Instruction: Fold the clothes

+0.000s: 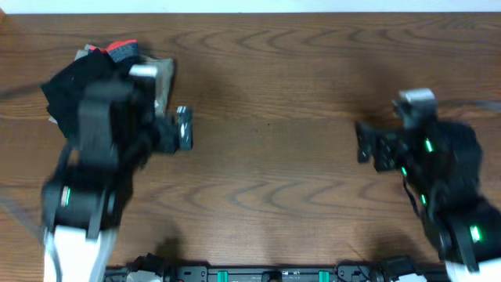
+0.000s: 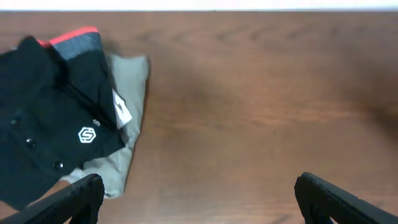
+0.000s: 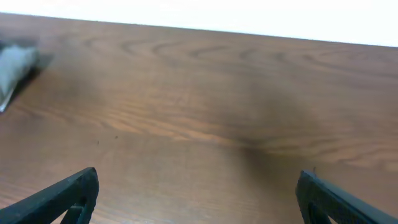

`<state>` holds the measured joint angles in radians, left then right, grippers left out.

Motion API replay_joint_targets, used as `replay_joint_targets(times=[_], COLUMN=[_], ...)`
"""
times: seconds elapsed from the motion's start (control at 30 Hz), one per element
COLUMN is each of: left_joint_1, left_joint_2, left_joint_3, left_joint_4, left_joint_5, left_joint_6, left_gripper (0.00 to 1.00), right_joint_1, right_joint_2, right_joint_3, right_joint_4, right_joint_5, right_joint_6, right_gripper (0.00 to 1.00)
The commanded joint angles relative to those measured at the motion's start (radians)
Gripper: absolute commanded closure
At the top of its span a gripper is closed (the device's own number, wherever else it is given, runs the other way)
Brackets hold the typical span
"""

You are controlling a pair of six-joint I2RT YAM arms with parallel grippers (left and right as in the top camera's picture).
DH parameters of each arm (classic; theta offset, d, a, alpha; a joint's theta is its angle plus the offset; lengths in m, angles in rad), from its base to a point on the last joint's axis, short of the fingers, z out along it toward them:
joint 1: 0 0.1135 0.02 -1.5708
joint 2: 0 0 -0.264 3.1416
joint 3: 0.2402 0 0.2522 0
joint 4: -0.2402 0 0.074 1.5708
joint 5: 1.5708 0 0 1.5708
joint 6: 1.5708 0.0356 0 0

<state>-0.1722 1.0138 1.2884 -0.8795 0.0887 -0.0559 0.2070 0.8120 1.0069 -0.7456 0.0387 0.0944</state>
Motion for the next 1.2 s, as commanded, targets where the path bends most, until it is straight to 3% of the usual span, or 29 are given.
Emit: replay_joint_targets(times=[0.0, 0.23, 0.67, 0.93, 1.17], left_joint_1=[-0.003, -0.003, -0.003, -0.003, -0.003], left_joint_2=[-0.155, -0.331, -0.314, -0.314, -0.314], left_joint_3=[-0.160, -0.372, -0.385, -0.385, -0.385], left_joint_4=[0.051, 0.121, -0.010, -0.010, -0.010], left_joint_5=[-0.019, -0.019, -0.019, -0.019, -0.019], left_joint_6=[-0.048, -0.050, -0.050, -0.050, -0.050], left_gripper=[0.02, 0.02, 0.02, 0.02, 0.02], right_joint_1=[0.005, 0.003, 0.003, 0.003, -0.010], right_joint_2=[-0.138, -0.325, -0.328, -0.332, -0.459], right_joint_3=[-0.102, -0.211, -0.211, -0.212, -0.216], right_joint_4=[-0.010, -0.063, -0.408, -0.406, -0.403], right_joint_5=[0.078, 0.089, 0.089, 0.089, 0.089], right_joint_6=[0.051, 0.050, 0.051, 0.050, 0.050], right_gripper=[0.01, 0.01, 0.01, 0.01, 0.01])
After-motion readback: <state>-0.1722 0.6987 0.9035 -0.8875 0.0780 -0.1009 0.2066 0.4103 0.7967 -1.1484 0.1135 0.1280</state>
